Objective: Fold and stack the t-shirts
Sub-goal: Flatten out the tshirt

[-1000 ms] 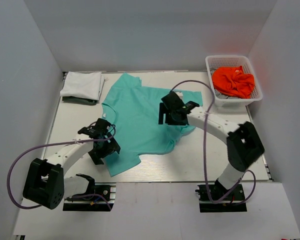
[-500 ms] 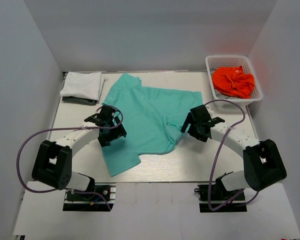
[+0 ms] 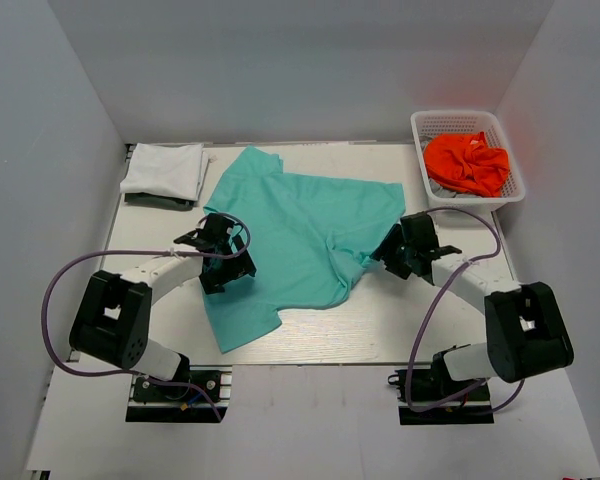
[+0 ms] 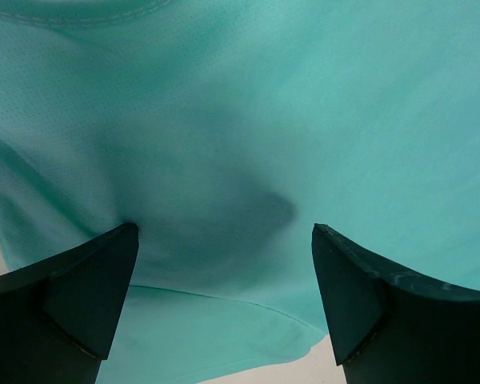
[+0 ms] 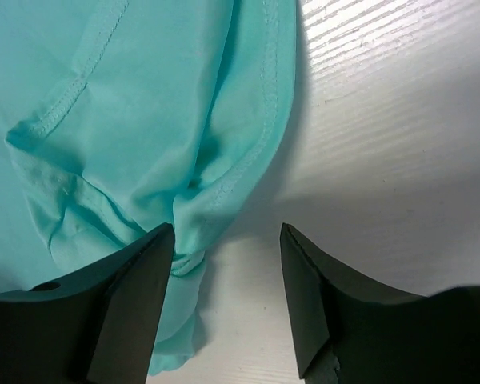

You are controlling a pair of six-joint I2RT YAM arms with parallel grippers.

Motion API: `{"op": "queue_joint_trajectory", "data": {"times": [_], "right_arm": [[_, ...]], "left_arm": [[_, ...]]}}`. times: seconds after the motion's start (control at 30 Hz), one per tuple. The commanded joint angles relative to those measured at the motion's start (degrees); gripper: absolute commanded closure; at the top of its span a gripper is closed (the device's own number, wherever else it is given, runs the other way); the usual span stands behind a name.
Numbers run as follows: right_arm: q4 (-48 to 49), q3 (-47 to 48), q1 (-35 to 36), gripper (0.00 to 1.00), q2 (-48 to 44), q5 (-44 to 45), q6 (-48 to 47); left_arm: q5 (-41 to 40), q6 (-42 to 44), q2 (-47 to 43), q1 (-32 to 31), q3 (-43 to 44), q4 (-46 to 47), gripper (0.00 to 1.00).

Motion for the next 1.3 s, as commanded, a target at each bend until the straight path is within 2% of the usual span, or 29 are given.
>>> {"op": "queue_joint_trajectory", "data": {"times": [0.0, 0.13, 0.17, 0.23, 0.27, 0.37, 0.5, 0.6, 0.77, 1.1, 1.27], "right_arm": [[6.66, -1.26, -1.19, 0.39, 2.16, -3.24, 0.35], [9.66, -0.21, -2.15, 0.48, 5.23, -7.11, -0.53], [9.84, 0.40, -2.33, 0.56, 6.72, -8.50, -0.44], [10.27, 0.06, -2.42, 0.65, 7.17, -9.30, 0.17], [10.62, -0.38, -2.51, 0.79, 6.91, -9.39, 0.43], [9.75, -1.26, -2.77, 0.99, 4.98, -8.18, 0.79], [4.30, -0.74, -3.12, 1.00, 1.28, -5.36, -0.18], [-4.97, 0.49, -4.00, 1.00, -2.05, -4.12, -2.02], [-14.06, 2.34, -7.07, 1.00, -4.60, 2.99, -4.66], [-19.34, 1.46, -14.63, 1.00, -7.77, 6.86, -8.78], [-22.76, 1.46, -19.28, 1.00, -7.25, 11.77, -10.02]], "left_arm": [[-0.35, -0.15, 0.52, -0.23, -3.06, -0.15, 0.00], [0.79, -0.68, 0.52, -0.23, -4.21, 0.47, 0.00], [0.79, -0.68, 0.52, -0.23, -4.21, 0.47, 0.00], [0.18, -0.68, 0.52, -0.23, -4.74, 0.47, 0.00], [-0.35, -1.20, 0.52, -0.23, -4.74, 0.47, 0.00], [-1.05, -1.21, 0.52, -0.23, -4.74, -0.06, 0.00], [-3.08, -2.43, 1.84, -0.23, -4.74, -0.68, 0.00], [-5.61, -2.97, 4.91, -0.23, -4.74, -2.60, 0.00], [-6.68, -4.02, 7.90, 0.39, -6.23, -3.84, 0.00], [-7.38, -5.07, 8.96, 0.91, -5.71, -5.60, 0.00], [-7.91, -5.08, 9.49, 0.91, -5.18, -6.12, 0.00]]}}
